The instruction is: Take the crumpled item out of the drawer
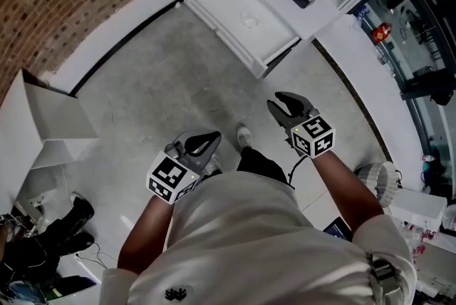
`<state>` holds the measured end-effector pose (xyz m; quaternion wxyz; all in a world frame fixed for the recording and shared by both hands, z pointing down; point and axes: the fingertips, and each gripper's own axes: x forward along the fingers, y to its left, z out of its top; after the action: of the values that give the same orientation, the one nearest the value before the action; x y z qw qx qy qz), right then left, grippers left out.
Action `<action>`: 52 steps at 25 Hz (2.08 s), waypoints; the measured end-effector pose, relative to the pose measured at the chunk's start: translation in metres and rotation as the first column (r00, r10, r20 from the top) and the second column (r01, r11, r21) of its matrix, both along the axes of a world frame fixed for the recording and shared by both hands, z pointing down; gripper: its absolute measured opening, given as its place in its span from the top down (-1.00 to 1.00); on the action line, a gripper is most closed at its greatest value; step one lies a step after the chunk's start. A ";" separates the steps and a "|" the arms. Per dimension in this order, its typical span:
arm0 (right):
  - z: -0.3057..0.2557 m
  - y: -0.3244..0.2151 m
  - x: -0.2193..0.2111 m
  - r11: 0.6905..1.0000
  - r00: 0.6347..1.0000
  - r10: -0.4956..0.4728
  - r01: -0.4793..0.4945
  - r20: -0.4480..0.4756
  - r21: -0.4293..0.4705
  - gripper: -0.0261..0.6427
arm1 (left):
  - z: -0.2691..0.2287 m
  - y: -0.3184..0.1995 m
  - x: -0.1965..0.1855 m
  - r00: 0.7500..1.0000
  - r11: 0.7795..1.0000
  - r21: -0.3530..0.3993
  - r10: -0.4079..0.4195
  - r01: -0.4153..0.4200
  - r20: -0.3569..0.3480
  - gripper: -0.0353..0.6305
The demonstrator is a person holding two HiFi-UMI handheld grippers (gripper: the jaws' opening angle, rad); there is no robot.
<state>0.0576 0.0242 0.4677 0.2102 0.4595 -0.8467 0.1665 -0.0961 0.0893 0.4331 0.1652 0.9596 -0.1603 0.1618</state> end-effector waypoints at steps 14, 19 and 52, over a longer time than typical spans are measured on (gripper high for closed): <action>0.064 -0.214 0.044 0.998 0.992 -0.057 0.055 -0.112 -0.024 0.52 | 0.007 -0.139 -0.026 0.979 0.979 -0.012 -0.203 0.203 0.031 0.88; 0.101 -0.297 0.069 0.994 0.983 -0.100 0.090 -0.157 -0.066 0.50 | 0.004 -0.201 -0.006 0.968 0.969 -0.022 -0.246 0.248 0.054 0.88; 0.332 -0.471 0.135 0.928 0.902 -0.254 0.125 -0.350 -0.351 0.58 | 0.020 -0.336 0.040 0.861 0.877 -0.069 -0.448 0.476 0.239 0.88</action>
<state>0.1924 -0.4472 0.7996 0.4610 0.3574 -0.7908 0.1852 -0.0563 -0.2467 0.4534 0.2410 0.8574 -0.3923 0.2300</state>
